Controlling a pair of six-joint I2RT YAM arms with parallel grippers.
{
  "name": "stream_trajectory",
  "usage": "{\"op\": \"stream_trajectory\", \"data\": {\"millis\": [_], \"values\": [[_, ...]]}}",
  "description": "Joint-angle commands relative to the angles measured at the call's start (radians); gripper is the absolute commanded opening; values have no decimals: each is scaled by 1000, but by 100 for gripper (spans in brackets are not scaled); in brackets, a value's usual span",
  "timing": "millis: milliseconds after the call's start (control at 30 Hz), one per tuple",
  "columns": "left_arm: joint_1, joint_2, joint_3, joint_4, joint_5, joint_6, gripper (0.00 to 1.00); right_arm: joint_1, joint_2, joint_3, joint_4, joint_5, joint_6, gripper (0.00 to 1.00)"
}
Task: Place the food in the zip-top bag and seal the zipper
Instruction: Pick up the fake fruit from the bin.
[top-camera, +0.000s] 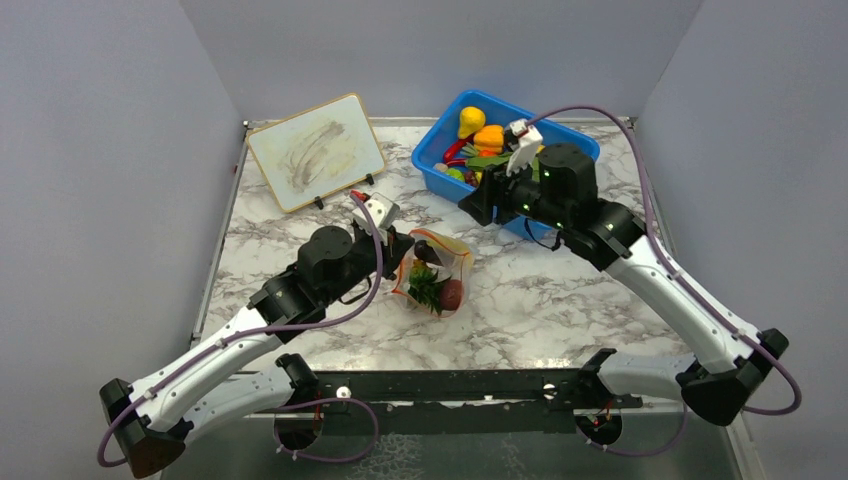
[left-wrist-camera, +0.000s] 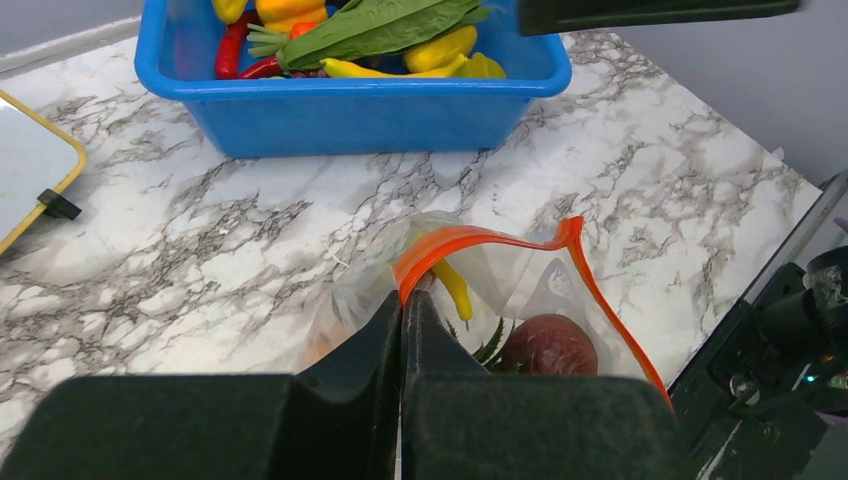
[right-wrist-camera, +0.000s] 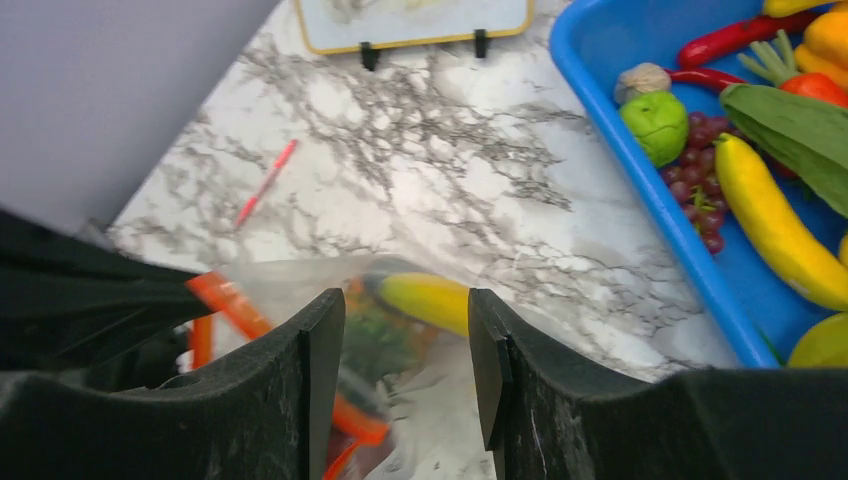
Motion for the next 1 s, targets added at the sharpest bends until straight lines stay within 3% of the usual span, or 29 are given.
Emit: {"op": "stream_trajectory", "data": {"millis": [0, 433, 967], "values": [[0, -58, -11, -22, 41, 78, 0, -7, 100, 57, 30, 153, -126, 48], [2, -118, -87, -64, 136, 131, 0, -144, 346, 90, 277, 245, -236, 49], [2, -156, -117, -66, 163, 146, 0, -354, 771, 306, 516, 211, -39, 70]]}}
